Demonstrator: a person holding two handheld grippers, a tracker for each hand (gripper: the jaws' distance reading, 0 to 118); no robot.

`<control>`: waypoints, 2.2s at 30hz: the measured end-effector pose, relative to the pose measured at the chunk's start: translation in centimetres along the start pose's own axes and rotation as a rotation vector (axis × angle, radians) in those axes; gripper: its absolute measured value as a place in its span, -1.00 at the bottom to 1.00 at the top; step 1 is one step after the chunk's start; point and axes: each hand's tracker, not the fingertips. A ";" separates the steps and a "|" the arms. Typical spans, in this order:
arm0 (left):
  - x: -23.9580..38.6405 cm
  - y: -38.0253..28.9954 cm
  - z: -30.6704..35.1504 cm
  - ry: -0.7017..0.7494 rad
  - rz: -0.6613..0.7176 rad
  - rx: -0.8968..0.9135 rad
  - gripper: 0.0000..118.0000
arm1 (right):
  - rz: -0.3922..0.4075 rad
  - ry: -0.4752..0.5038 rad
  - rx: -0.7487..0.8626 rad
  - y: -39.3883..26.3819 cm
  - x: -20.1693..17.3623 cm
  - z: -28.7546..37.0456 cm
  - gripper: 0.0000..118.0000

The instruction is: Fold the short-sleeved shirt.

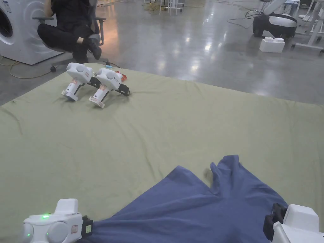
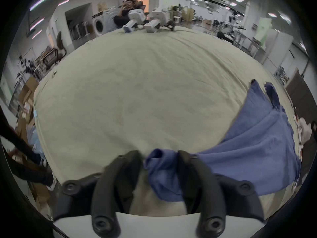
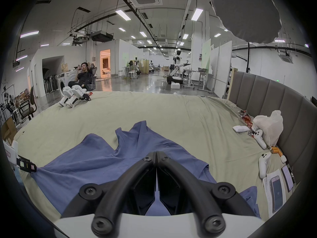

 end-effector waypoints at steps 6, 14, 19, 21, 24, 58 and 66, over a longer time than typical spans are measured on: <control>0.3 0.1 1.2 -0.042 -0.019 -0.004 -0.97 | 0.025 0.043 -0.127 2.5 1.8 -5.7 -0.59; 0.1 0.4 3.9 -0.034 -0.001 0.064 -0.97 | 0.110 0.101 -0.384 5.7 4.8 -18.5 0.09; 0.3 0.8 4.3 -0.040 0.003 0.095 -0.97 | 0.236 0.137 -0.463 4.7 5.0 -23.6 0.10; 0.0 0.9 4.0 -0.040 0.012 0.097 -0.97 | 0.207 0.156 -0.545 3.8 5.3 -24.8 0.10; -0.1 1.1 3.9 -0.038 0.015 0.097 -0.97 | 0.150 0.178 -0.552 3.5 5.7 -25.2 -0.02; 5.3 14.0 13.7 -0.199 -0.179 0.549 -0.98 | 0.051 -0.039 0.170 22.8 14.8 2.9 -0.95; 10.2 22.9 18.6 -0.199 -0.233 0.669 -0.99 | -0.016 -0.109 0.290 27.5 17.1 6.9 -0.95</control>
